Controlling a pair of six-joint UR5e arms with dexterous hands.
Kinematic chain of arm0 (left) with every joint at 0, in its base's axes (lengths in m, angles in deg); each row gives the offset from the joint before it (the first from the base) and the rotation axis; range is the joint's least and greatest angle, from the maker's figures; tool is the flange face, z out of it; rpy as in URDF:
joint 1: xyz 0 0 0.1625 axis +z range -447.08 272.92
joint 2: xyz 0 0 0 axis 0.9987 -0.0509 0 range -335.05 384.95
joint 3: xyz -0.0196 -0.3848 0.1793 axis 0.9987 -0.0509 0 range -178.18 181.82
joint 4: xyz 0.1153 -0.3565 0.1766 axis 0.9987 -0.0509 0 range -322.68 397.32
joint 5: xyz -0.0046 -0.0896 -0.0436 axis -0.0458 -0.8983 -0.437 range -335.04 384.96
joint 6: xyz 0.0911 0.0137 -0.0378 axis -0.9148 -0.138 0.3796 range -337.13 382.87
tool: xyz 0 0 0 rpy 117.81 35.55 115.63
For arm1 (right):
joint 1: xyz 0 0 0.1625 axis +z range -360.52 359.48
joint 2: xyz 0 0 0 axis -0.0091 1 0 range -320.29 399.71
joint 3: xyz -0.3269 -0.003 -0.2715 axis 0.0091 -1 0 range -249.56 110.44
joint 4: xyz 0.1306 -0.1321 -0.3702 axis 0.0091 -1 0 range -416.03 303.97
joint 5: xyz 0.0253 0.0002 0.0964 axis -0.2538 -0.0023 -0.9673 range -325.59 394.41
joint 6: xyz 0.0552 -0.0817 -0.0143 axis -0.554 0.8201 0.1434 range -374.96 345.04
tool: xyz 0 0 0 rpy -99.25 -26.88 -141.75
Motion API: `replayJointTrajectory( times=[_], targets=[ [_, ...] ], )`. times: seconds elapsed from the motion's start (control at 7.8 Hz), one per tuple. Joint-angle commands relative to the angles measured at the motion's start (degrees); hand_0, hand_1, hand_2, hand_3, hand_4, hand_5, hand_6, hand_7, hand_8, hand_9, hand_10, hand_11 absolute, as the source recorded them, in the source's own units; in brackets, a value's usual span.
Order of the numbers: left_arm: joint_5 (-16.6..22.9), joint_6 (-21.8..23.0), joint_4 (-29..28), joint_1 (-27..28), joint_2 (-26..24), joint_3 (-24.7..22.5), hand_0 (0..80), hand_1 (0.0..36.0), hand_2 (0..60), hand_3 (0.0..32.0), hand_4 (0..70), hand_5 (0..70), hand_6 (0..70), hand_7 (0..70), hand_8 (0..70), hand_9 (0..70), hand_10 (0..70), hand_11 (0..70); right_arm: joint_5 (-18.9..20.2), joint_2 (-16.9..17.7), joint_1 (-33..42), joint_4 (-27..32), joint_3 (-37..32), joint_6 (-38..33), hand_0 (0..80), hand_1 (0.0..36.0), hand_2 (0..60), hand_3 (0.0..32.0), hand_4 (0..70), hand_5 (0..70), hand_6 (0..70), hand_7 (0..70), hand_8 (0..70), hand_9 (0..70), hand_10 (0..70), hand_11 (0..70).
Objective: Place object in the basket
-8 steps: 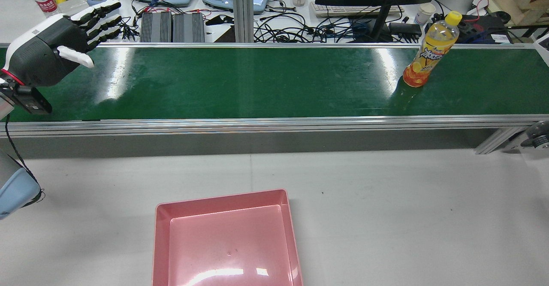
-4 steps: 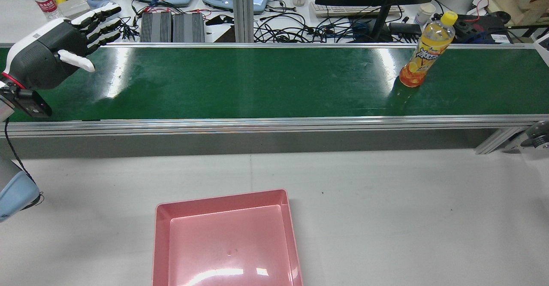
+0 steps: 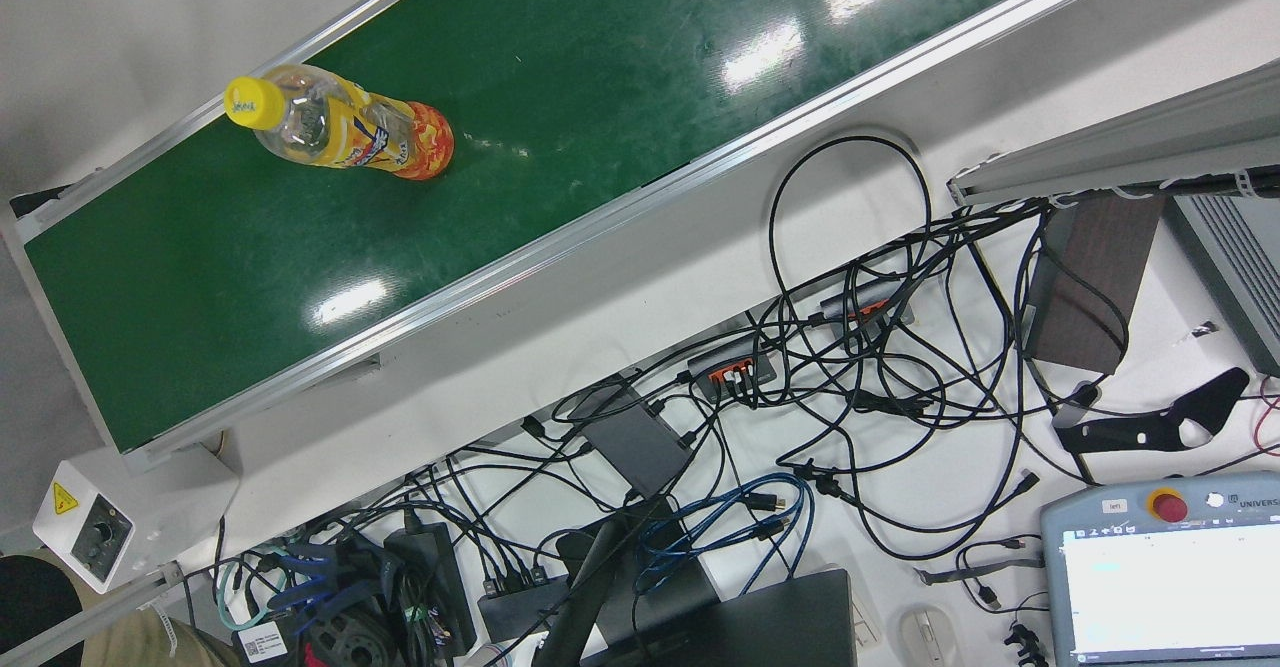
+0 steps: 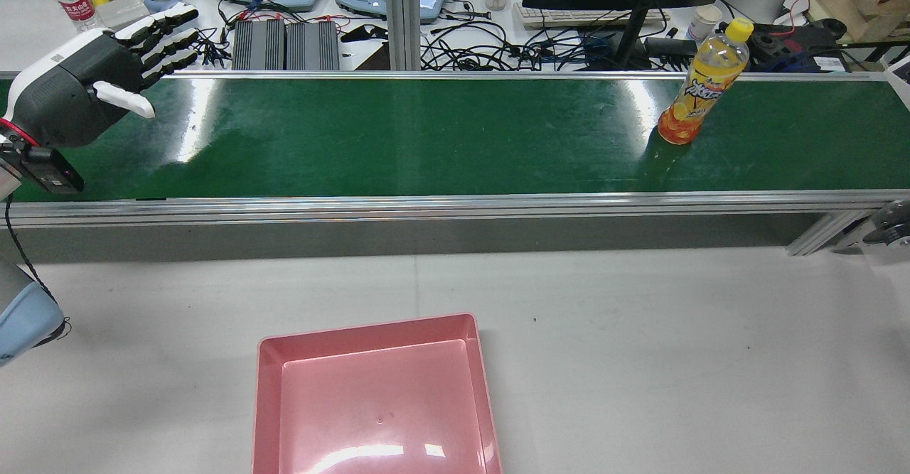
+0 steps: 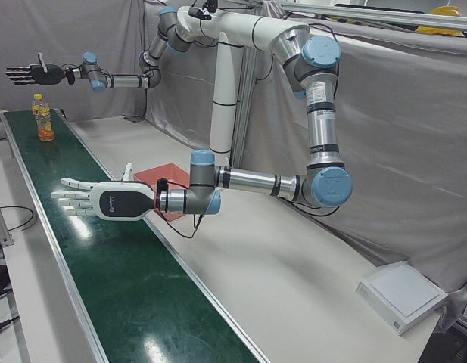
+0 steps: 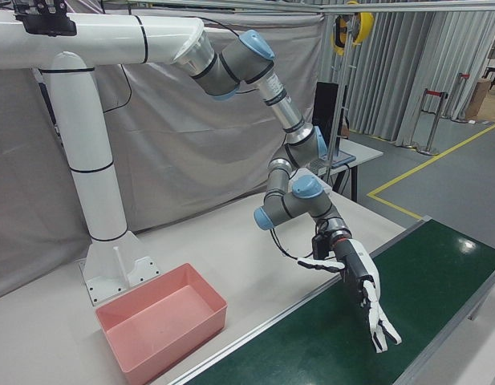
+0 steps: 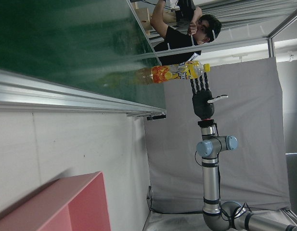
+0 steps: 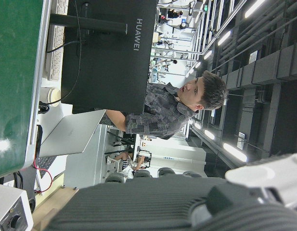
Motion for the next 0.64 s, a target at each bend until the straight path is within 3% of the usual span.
replayJointTrajectory(
  times=[0.0, 0.51],
  targets=[
    [0.0, 0.1, -0.1, 0.0, 0.0, -0.1, 52.1, 5.9, 0.0, 4.4, 12.4, 12.6, 0.0, 0.0, 6.2, 6.5, 5.3, 8.8, 0.0, 0.1, 0.0, 0.0, 0.0, 0.0, 0.0, 0.0, 0.0, 0.0, 0.0, 0.0, 0.0, 0.0, 0.0, 0.0, 0.0, 0.0],
    [0.0, 0.2, -0.1, 0.0, 0.0, -0.3, 51.9, 6.1, 0.0, 5.0, 12.1, 13.0, 0.0, 0.0, 6.3, 6.6, 5.2, 8.8, 0.0, 0.0, 0.1, 0.0, 0.4, 0.0, 0.0, 0.0, 0.0, 0.0, 0.0, 0.0, 0.0, 0.0, 0.0, 0.0, 0.0, 0.0]
  ],
)
